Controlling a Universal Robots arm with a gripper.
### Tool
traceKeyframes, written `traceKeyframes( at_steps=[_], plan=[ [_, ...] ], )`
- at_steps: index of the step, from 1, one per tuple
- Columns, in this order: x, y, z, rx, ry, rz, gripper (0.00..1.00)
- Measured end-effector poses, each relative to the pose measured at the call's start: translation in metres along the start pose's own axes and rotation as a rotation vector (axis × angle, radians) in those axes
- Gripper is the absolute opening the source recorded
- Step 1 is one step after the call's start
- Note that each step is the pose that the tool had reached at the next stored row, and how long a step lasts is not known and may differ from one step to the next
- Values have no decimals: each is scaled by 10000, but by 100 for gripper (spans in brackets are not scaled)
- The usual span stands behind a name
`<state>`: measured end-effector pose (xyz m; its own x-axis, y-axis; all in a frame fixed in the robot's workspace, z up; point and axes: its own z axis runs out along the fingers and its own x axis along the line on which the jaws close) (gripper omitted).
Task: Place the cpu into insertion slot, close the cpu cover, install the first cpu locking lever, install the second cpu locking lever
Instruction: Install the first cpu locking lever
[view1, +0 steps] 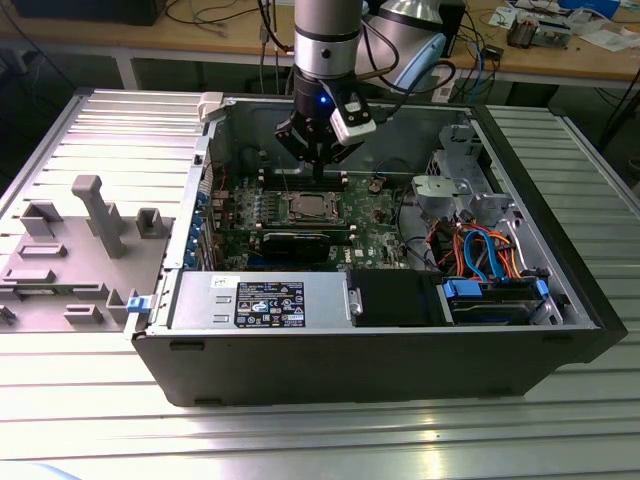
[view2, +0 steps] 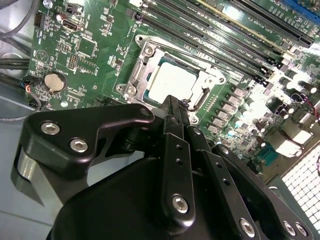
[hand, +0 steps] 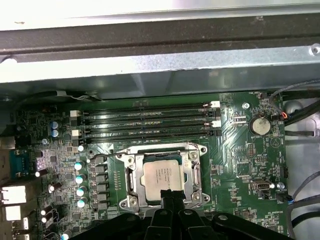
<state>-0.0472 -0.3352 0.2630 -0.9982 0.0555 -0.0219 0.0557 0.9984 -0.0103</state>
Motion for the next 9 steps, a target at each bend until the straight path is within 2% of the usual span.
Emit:
traceKeyframes(
  at_steps=[2,9],
  plan=[
    [0,-1,0,-5,-2,-229,11],
    [0,-9,0,-6,-3,-237,11]
  ],
)
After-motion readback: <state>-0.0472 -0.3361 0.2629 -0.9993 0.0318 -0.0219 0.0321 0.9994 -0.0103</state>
